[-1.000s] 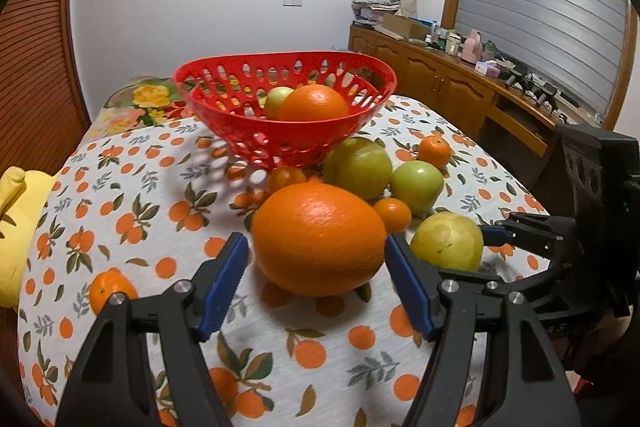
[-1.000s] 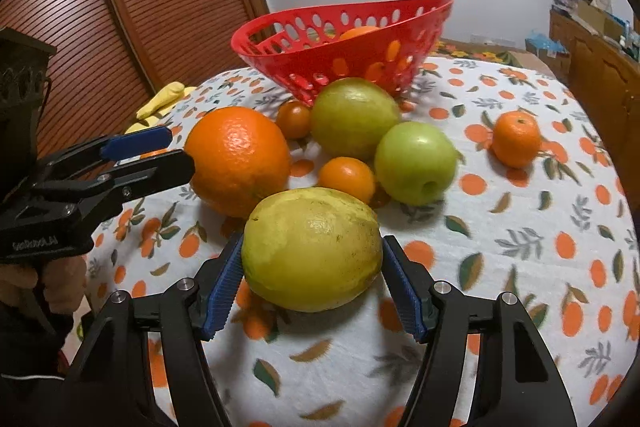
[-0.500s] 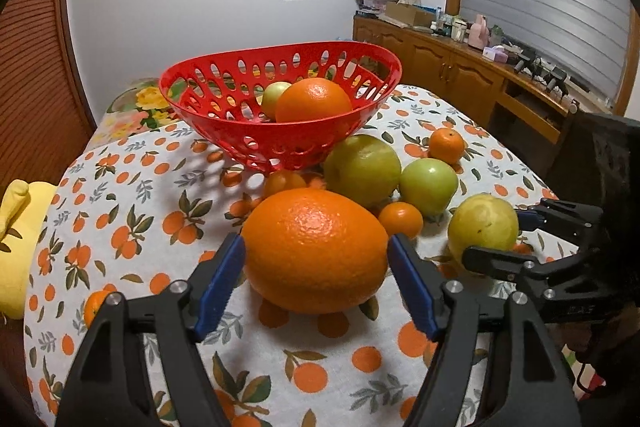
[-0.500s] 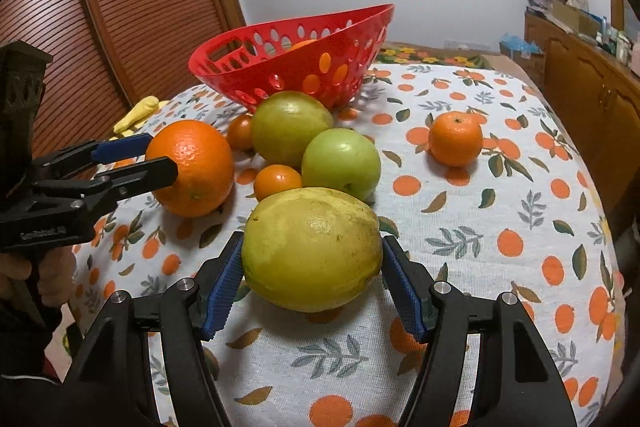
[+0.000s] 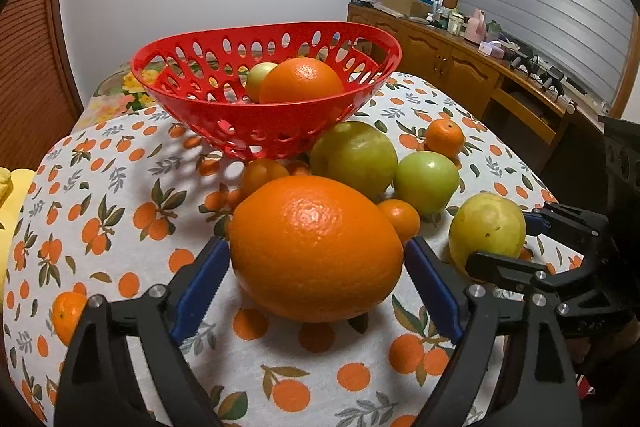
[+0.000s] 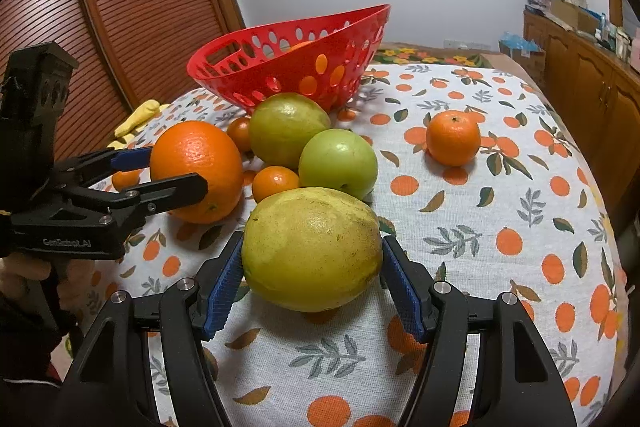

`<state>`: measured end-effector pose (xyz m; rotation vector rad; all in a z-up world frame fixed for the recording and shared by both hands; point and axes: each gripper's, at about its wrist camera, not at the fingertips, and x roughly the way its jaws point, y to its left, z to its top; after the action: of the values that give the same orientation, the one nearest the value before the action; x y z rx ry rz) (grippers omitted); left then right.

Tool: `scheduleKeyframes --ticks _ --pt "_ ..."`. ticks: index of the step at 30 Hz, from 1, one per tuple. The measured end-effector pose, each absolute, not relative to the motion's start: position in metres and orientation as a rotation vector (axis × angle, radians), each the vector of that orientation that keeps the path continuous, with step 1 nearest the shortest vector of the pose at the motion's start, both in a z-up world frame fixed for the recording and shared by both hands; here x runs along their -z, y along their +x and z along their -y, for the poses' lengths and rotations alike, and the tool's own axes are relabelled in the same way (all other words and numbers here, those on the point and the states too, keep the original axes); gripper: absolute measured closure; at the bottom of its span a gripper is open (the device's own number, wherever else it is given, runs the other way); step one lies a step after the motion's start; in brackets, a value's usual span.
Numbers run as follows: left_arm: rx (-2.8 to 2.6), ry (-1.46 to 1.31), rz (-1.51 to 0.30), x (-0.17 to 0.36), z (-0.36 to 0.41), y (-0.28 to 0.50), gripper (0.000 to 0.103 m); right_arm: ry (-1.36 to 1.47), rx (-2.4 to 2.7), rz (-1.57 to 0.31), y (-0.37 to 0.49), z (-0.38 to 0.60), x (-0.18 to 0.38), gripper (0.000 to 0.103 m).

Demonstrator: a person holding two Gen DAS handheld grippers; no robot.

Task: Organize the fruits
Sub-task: 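Grasp the large orange with the left gripper while the right gripper grasps the pomelo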

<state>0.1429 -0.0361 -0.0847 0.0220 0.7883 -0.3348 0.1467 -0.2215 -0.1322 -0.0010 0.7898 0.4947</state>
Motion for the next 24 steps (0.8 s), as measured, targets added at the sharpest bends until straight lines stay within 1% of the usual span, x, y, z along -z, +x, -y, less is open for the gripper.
scheduleKeyframes --ticks 6,24 --pt "0.334 0.023 -0.804 0.090 0.038 0.147 0.011 0.004 -0.494 -0.791 0.146 0.223 0.132 0.034" --pt "0.343 0.012 -0.815 0.096 0.038 0.155 0.011 0.013 -0.479 -0.789 0.146 0.225 0.132 0.034"
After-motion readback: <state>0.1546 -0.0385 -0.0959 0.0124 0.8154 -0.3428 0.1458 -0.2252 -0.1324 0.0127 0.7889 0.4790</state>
